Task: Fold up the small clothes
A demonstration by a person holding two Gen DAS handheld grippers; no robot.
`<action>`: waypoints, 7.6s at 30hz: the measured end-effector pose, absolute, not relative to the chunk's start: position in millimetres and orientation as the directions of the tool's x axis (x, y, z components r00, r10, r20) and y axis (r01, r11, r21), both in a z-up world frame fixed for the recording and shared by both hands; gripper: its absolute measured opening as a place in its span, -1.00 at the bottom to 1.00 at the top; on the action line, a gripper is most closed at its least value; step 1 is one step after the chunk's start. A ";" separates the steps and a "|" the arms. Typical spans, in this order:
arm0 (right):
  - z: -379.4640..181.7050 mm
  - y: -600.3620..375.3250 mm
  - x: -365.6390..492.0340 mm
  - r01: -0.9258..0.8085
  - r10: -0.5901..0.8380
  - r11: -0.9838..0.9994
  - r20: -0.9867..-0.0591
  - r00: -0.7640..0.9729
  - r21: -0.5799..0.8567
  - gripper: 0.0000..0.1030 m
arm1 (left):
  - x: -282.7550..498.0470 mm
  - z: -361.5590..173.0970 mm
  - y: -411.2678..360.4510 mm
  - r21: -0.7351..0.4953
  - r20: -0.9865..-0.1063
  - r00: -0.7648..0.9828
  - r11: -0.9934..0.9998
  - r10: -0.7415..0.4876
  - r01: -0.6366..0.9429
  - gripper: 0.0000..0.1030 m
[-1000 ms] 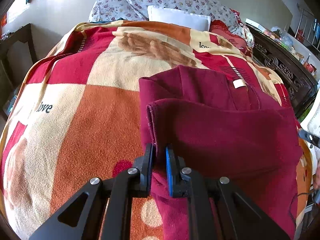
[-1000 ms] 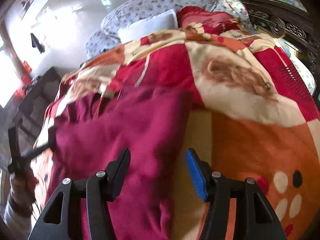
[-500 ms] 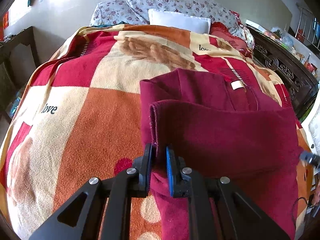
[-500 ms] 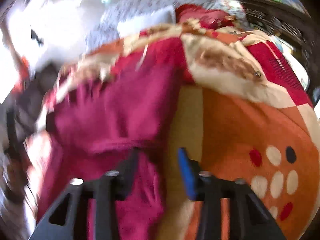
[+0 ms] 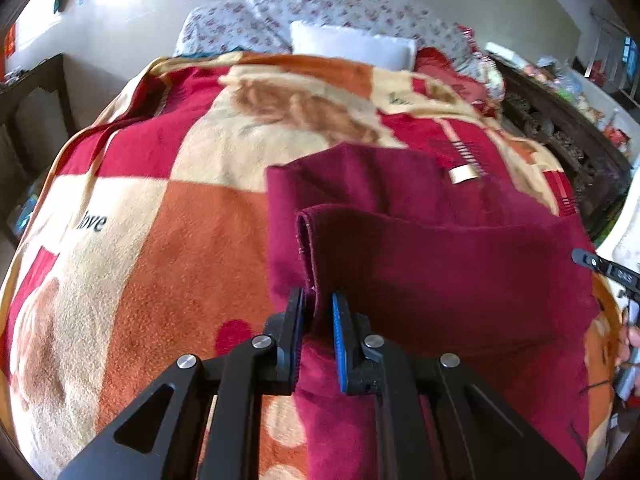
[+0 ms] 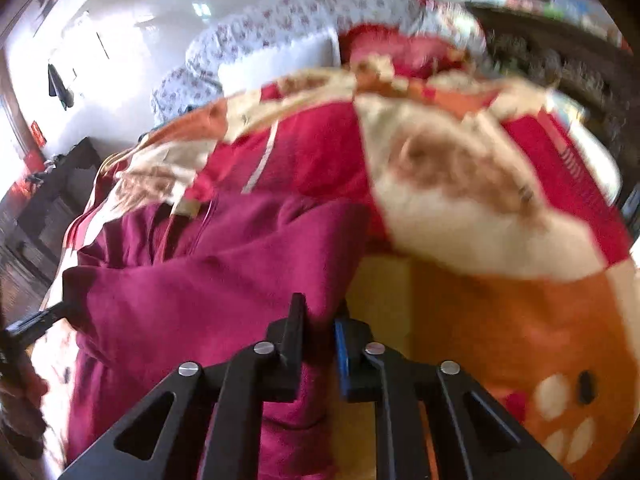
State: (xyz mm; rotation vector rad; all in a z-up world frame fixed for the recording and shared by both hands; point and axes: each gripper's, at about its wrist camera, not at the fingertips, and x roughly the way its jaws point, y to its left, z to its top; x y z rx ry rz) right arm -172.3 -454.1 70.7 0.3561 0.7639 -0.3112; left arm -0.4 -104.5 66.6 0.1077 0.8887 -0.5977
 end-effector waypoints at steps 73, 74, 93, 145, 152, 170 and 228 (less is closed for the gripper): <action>18.2 -306.5 -427.7 0.200 0.232 0.898 -0.809 0.541 0.392 0.44 | -227.8 22.0 49.0 -0.256 -0.837 0.326 0.840 -0.440 0.478 0.25; 16.6 -306.0 -430.5 0.198 0.246 0.893 -0.805 0.540 0.405 0.44 | -228.6 21.5 47.2 -0.255 -0.836 0.325 0.838 -0.442 0.483 0.25; 6.2 -283.3 -439.4 0.170 0.315 0.875 -0.800 0.511 0.453 0.45 | -236.0 17.3 28.7 -0.188 -0.840 0.364 0.845 -0.403 0.501 0.42; 15.9 -289.7 -445.6 0.078 0.426 0.795 -0.646 0.634 0.601 -0.67 | -233.9 18.6 22.3 -0.267 -0.859 0.220 0.772 -0.462 0.577 -0.65; 39.5 -304.2 -440.2 0.025 0.431 0.782 -0.568 0.701 0.623 -0.71 | -220.1 37.7 33.3 -0.367 -0.824 0.169 0.736 -0.541 0.569 -0.83; 102.6 -371.5 -308.7 0.042 0.261 0.846 -0.482 0.836 0.532 -0.71 | -98.3 128.3 -37.8 -0.349 -0.710 0.352 0.739 -0.610 0.576 -0.84; 74.8 -469.3 -136.6 0.301 0.080 0.842 -0.655 0.751 0.448 0.21 | 68.2 80.3 -141.0 -0.207 -0.739 0.492 0.849 -0.461 0.485 0.51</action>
